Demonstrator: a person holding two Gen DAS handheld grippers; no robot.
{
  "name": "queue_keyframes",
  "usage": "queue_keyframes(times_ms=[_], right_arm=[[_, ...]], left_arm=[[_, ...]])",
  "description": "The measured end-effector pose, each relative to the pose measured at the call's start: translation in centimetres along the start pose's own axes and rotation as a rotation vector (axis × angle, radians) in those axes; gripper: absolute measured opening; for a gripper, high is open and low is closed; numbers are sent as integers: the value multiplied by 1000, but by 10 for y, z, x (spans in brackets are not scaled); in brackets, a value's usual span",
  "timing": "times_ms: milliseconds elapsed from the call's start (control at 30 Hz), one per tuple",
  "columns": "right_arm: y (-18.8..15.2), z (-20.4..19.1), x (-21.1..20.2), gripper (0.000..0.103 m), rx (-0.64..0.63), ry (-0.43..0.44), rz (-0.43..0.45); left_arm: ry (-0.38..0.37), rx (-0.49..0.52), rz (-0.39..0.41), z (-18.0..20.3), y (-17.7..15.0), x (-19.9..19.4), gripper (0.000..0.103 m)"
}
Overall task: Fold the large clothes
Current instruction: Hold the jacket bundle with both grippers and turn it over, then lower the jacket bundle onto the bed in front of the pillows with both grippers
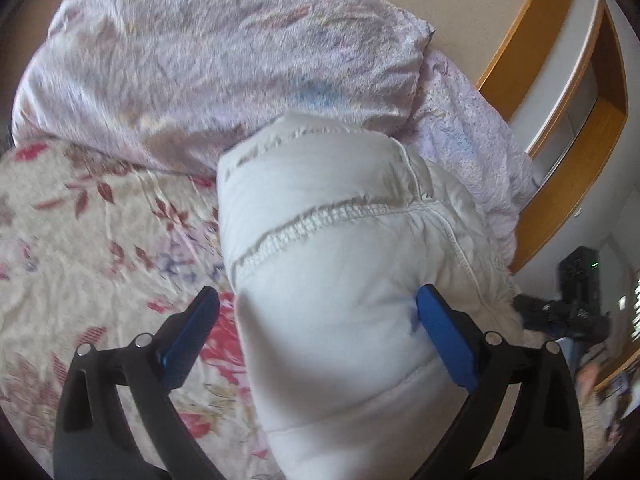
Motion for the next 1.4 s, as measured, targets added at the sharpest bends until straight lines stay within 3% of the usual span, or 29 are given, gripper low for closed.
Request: queue_keyframes(times_ms=[100, 233, 400, 433, 500, 600, 867, 1400], right_arm=[[7, -23, -29, 98, -95, -45, 102], [8, -80, -12, 97, -302, -175, 193], [5, -120, 1, 75, -419, -177, 294], [8, -127, 8, 71, -439, -188, 298], [18, -135, 19, 54, -479, -224, 296], [18, -138, 32, 44, -517, -278, 292], [20, -106, 61, 42, -508, -334, 222], [29, -69, 100, 43, -457, -279, 203]], left_arm=[[133, 136, 57, 19, 5, -12, 98], [162, 211, 40, 40, 11, -8, 98], [200, 219, 28, 48, 15, 0, 98], [213, 218, 26, 49, 16, 2, 98], [239, 220, 19, 49, 17, 9, 98], [247, 210, 16, 49, 17, 15, 98], [246, 210, 13, 53, 13, 33, 101], [246, 223, -3, 49, 4, 75, 101]])
Point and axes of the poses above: each gripper's, at about its wrist camera, not at the fingertips, and x roughly the way its jaws point, z to its right, y to its top, the point moved 3 cm from there along x, roughly the way its jaws point, and after that the axes turned 2 degrees about -y, right-handed, at the moved point
